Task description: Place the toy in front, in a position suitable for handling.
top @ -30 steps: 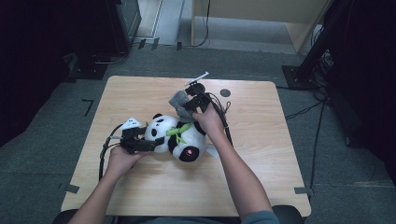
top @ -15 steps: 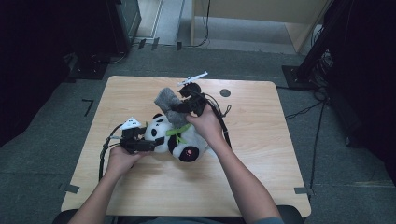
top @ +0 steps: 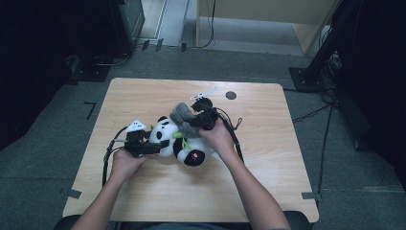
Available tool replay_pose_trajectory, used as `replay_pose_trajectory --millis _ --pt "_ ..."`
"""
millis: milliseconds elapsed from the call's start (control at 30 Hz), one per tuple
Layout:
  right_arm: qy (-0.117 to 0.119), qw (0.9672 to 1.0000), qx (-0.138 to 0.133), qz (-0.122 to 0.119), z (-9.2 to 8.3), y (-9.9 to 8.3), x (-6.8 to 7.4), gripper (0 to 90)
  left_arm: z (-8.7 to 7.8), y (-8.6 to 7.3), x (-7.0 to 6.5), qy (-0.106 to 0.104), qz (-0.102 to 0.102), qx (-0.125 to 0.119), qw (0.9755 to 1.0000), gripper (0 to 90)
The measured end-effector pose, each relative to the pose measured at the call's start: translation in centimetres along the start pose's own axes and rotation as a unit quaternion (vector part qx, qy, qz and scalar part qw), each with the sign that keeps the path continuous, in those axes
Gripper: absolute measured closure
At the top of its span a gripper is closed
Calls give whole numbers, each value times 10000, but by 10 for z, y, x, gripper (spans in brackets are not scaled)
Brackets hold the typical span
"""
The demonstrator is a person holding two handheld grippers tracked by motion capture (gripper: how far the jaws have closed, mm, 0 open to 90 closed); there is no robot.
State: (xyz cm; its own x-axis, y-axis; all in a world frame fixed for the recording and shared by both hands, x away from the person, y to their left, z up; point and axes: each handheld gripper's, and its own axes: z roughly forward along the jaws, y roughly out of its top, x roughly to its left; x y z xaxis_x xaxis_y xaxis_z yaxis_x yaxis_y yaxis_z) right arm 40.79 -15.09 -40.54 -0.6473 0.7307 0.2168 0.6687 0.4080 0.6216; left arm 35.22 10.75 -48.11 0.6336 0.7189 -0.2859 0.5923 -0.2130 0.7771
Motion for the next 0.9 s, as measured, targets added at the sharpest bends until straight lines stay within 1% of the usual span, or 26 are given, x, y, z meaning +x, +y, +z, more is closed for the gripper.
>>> replay_pose_trajectory --millis 67,133,200,233,267,300,333,367,400,433,533,567,600,667,700,733,767,800,833,900 --pt "-31 10000 -1 -37 -1 0 0 746 0 0 0 2 -12 20 10000 188" --pt "-137 9999 -20 -86 -7 -1 -1 747 -1 0 1 -5 -25 46 10000 193" --pt "-140 9999 -43 -61 -9 -2 -2 746 -1 0 1 -8 -33 55 10000 193" --pt "-196 9997 -113 -73 -16 -5 -5 747 -1 1 1 -6 -52 52 10000 194" --pt "-196 9997 -113 -73 -16 -5 -5 747 -1 1 2 -6 -71 54 10000 194" --pt "-254 9995 -183 -23 -24 -9 -10 748 -1 1 2 -14 -108 55 9999 193" --pt "-288 9994 -203 16 -28 -12 -13 750 -1 1 2 -14 -108 55 9999 193" --pt "-296 9993 -229 52 -31 -16 -17 750 -1 1 3 -22 -107 52 9999 193" --pt "-296 9993 -229 52 -31 -16 -17 750 -1 1 3 -22 -107 52 9999 193" --pt "-308 9990 -263 169 -37 -23 -24 750 -1 1 2 -26 -89 58 9999 193" --pt "-232 9986 -358 311 -43 -32 -33 750 -1 1 2 -29 -74 50 10000 192" --pt "-232 9986 -358 311 -43 -32 -33 750 -1 1 2 -31 -52 53 10000 192" --pt "-174 9981 -445 379 -46 -37 -36 752 -1 1 2 -36 -53 60 10000 192" --pt "-135 9975 -560 421 -49 -41 -39 758 -2 1 2 -44 -30 71 10000 192" --pt "-135 9975 -560 421 -49 -41 -39 758 -2 1 2 -44 -30 71 10000 192" --pt "-127 9970 -601 467 -52 -42 -41 762 -1 1 2 -46 -31 69 10000 192" --pt "-108 9959 -722 528 -57 -46 -45 765 -1 1 3 -54 -52 58 10000 192" --pt "-108 9959 -722 528 -57 -46 -45 765 -1 1 3 -54 -52 58 10000 192" --pt "-79 9944 -822 665 -62 -50 -49 766 -1 0 3 -70 -68 48 9999 192" --pt "-33 9930 -928 730 -65 -57 -54 765 -1 0 3 -80 -66 34 9999 191"
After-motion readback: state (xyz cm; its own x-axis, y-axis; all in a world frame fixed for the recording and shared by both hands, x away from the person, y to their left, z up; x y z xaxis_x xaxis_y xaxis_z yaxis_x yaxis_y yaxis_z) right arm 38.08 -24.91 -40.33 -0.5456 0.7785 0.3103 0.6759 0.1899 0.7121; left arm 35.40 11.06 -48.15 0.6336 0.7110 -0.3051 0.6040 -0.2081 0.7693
